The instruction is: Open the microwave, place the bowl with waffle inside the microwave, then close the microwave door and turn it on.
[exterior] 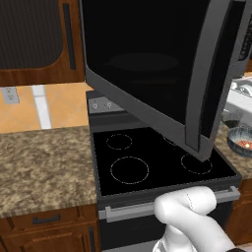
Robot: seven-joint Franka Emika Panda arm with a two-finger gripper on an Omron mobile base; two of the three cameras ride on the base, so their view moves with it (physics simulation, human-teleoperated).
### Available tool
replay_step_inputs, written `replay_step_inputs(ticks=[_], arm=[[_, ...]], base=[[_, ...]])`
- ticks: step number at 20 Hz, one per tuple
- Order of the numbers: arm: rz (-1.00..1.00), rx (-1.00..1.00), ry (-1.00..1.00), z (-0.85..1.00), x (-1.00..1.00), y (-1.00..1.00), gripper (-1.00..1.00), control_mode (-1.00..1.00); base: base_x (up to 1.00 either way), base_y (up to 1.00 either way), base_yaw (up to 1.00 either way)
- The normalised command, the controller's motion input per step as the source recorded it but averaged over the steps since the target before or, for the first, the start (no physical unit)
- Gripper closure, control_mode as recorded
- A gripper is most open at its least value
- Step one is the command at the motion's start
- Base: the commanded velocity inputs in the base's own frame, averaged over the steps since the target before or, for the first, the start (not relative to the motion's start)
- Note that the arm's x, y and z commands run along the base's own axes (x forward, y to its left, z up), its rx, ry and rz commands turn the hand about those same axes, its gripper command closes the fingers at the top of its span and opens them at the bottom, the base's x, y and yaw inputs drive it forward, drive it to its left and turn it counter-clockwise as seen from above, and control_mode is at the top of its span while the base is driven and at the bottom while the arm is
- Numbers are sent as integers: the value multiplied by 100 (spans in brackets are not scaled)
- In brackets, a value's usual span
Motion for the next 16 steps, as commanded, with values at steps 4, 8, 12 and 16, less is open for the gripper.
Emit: replay_step_inputs(ticks=[4,8,12,16], arm=[[2,-5,0,1,0,100,-100,-100],[0,-5,0,0,0,100,-100,-100],[0,-7,0,0,0,97,-100,-100],[0,-5,0,0,11,79,-100,-100]], base=[[0,0,0],[0,0,0],[0,0,0],[0,0,0]])
